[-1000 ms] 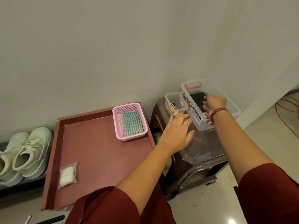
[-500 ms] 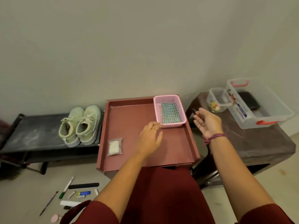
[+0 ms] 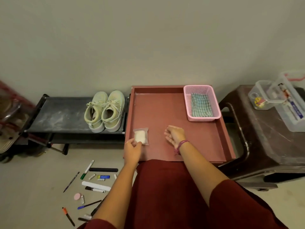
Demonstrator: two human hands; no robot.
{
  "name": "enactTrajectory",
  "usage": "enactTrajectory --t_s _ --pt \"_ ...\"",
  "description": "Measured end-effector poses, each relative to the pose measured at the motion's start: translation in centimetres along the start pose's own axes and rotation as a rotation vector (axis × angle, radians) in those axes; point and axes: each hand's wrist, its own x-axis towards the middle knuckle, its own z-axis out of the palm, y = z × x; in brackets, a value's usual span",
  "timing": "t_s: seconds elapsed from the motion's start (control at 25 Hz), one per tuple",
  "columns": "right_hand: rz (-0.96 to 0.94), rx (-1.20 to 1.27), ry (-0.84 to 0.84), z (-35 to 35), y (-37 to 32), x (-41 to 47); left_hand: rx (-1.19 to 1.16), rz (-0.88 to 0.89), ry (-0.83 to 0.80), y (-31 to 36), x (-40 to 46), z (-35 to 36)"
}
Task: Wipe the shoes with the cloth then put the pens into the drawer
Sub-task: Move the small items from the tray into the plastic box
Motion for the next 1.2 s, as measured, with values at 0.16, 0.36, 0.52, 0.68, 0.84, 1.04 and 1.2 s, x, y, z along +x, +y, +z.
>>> enactTrajectory --t_s 0.16,0.36,0.52,0.68,0.84,1.04,1.2 --pt "0.005 -0.261 -0.069 3.0 2.0 2.8 -0.206 -0.222 -0.058 -0.9 1.1 0.0" --pt "-0.069 -0.568 -0.155 6.4 2.1 5.4 -0.310 -0.269 -0.094 -0.3 1.7 0.7" --pt "-0.095 -0.745 -0.179 7.8 2.2 7.1 -0.454 -0.346 -0.018 -0.4 2.3 1.7" --pt "-0.011 -0.609 -0.219 7.1 2.0 6.4 -0.650 -0.400 0.061 0.0 1.7 2.6" --pt "0.092 -0.259 -0.251 4.7 0.7 3.7 -0.825 -0.392 -0.070 0.8 1.0 2.2" --pt "0.049 0.048 -0.299 0.7 -2.9 -1.6 -0.821 -0.175 -0.332 2.8 -1.1 1.5" --pt "-0.072 -0.072 -0.323 -3.5 -5.1 -5.7 -0.820 -0.068 -0.456 5.4 -4.4 2.8"
